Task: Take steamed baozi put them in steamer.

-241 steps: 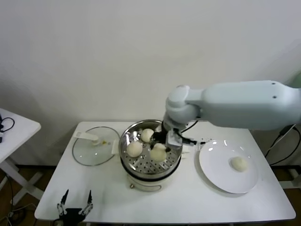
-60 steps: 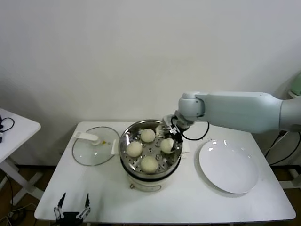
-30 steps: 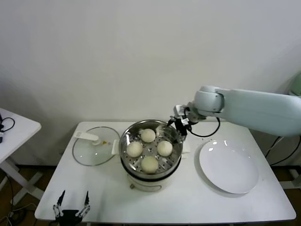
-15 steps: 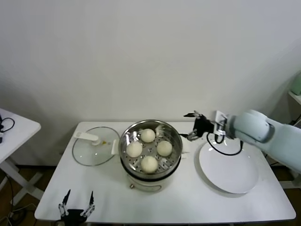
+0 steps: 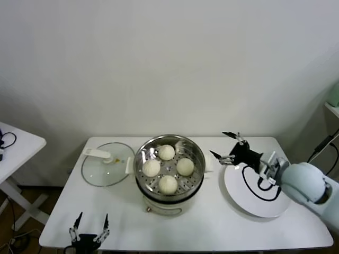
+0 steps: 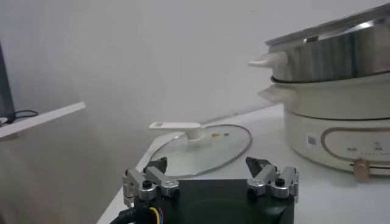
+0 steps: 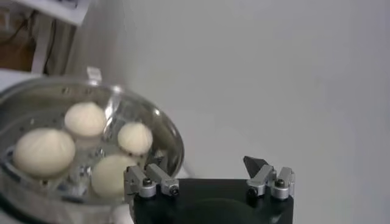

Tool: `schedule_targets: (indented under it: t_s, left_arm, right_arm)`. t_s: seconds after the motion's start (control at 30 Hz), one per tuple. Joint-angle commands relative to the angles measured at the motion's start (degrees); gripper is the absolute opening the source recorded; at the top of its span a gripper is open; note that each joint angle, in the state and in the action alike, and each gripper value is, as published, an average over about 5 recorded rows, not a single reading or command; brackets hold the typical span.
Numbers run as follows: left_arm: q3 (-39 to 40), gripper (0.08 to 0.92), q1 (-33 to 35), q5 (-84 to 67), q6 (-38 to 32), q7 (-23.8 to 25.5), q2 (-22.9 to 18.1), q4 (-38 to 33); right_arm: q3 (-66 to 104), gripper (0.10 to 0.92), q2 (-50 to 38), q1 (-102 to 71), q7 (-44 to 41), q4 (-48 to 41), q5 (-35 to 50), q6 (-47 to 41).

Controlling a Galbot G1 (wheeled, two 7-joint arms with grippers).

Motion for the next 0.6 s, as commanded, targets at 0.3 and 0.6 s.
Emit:
schedule_targets:
  t_s: [0.3,0.6]
  left_arm:
    - [-0.29,0.823,0.01,-0.33,-0.18,-0.08,0.34,0.31]
    - [-0.36,0.823,0.06,-0.86,-0.51,-0.29,0.40,0.39]
  right_arm:
    - [42.43,0.823,36.85,-61.04,-2.99,0.47,-11.85,23.22]
    - [39.50,0.823,45.71,-61.82,-3.58,-3.23,-12.21,33.54]
